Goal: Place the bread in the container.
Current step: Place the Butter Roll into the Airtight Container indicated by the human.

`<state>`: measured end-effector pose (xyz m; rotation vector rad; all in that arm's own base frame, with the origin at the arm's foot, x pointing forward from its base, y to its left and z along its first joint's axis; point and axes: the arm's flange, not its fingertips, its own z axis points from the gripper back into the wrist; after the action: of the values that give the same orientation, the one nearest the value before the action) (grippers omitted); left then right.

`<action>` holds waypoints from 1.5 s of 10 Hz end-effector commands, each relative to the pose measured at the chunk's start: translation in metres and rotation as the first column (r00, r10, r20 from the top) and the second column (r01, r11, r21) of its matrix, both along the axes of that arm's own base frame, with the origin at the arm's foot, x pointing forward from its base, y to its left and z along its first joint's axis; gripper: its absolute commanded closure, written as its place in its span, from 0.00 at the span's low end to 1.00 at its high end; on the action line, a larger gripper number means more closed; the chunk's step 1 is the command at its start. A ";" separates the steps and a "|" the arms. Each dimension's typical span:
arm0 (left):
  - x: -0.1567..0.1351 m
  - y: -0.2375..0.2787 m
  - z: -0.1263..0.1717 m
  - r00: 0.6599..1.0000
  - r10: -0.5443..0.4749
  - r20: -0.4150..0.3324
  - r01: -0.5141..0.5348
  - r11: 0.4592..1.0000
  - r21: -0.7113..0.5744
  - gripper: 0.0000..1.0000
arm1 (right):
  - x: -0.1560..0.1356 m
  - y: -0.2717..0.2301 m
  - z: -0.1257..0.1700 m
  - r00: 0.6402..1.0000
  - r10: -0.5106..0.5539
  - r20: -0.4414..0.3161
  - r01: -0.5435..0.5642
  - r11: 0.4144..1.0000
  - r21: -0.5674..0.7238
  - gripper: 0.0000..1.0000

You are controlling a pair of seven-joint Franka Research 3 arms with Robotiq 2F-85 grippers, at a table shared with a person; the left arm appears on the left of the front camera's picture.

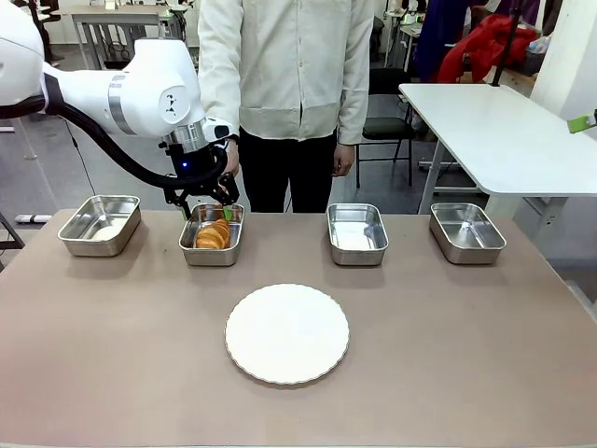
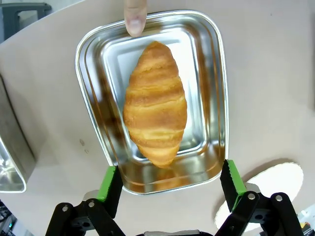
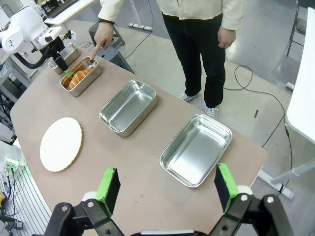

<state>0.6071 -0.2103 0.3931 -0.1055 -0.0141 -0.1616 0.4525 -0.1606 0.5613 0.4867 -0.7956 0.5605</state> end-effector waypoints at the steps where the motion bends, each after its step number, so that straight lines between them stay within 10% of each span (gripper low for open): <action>1: 0.000 0.000 0.000 1.000 0.000 0.000 0.000 1.000 0.000 0.00 | 0.001 0.001 0.001 1.000 0.008 0.016 -0.009 1.000 0.014 0.00; 7: -0.119 0.026 0.063 0.979 -0.033 0.199 0.035 0.999 -0.007 0.00 | 0.001 0.001 0.001 1.000 0.008 0.016 -0.009 1.000 0.014 0.00; 15: -0.262 0.060 0.034 0.956 0.006 0.294 0.001 1.000 -0.024 0.00 | 0.001 0.001 0.001 1.000 0.008 0.016 -0.009 1.000 0.014 0.00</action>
<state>0.3585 -0.1591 0.4359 -0.0826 -0.3007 -0.1811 0.4525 -0.1608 0.5619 0.4860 -0.7960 0.5608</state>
